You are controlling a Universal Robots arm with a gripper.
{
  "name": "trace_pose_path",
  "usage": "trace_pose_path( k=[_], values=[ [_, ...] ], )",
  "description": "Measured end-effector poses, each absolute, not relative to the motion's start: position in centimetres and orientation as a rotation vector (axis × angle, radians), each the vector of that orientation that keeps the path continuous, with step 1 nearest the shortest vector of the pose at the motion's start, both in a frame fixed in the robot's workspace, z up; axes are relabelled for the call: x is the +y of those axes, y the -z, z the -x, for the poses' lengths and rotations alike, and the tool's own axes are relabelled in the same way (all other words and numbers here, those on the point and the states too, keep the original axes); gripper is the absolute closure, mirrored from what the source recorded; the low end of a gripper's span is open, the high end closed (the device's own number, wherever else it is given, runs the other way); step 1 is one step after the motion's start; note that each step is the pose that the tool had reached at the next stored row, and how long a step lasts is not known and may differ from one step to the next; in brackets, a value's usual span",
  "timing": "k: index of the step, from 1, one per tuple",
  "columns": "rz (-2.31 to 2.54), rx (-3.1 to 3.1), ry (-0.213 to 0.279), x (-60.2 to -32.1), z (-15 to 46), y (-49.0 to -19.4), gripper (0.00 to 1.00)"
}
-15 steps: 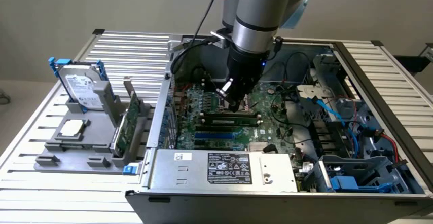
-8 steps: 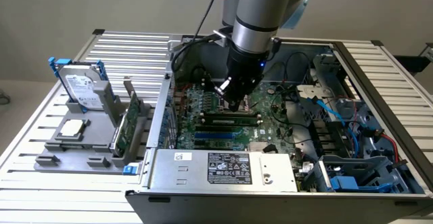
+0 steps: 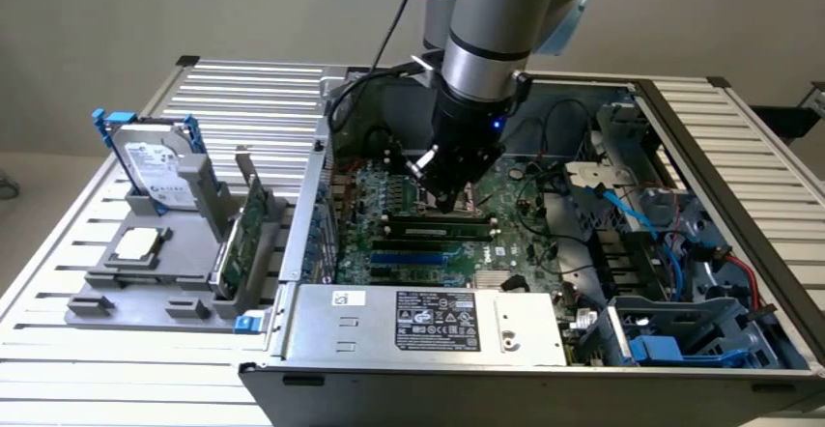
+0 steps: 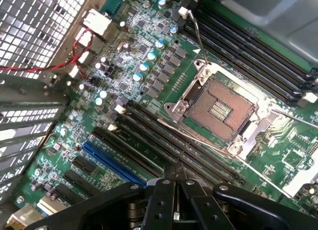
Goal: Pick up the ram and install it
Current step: 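Press down the ram until it locks into place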
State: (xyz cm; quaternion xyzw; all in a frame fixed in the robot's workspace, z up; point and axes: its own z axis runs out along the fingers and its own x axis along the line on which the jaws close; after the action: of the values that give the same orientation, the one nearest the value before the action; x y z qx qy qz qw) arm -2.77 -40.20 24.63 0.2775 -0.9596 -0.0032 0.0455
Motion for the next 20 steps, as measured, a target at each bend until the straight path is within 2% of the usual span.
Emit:
trace_pose_path(
  k=[20],
  values=[
    [-0.530,-2.997,-0.073,-40.20,2.77,-24.64,0.89]
  ],
)
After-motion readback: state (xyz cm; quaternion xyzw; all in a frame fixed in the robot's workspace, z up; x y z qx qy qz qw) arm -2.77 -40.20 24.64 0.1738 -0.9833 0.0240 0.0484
